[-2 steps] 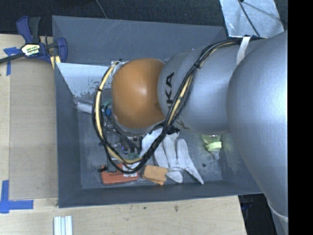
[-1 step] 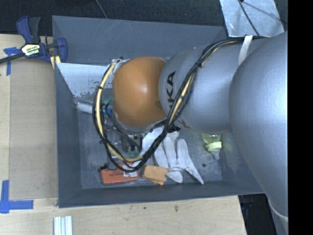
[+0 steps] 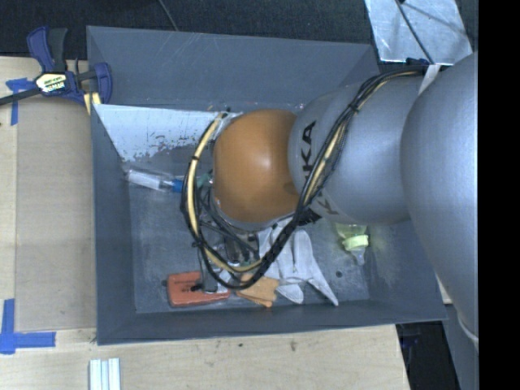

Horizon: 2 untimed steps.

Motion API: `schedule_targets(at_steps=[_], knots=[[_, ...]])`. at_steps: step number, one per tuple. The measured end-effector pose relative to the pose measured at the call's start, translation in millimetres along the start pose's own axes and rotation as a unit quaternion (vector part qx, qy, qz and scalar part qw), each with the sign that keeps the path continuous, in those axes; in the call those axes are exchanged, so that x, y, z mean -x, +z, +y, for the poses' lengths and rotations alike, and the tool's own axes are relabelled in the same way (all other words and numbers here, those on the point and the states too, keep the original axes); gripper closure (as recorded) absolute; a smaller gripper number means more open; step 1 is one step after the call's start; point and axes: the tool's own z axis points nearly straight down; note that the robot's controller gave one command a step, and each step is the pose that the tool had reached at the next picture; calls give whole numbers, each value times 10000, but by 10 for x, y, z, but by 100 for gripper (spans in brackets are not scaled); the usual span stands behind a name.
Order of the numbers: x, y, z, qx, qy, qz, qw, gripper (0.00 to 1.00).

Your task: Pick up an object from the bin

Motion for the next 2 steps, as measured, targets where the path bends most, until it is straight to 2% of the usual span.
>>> schedule_targets(at_steps=[1, 2], knots=[[-106, 456, -133, -23, -2, 1, 10000, 0], [-150, 656, -31, -10, 418, 24, 9991, 100]])
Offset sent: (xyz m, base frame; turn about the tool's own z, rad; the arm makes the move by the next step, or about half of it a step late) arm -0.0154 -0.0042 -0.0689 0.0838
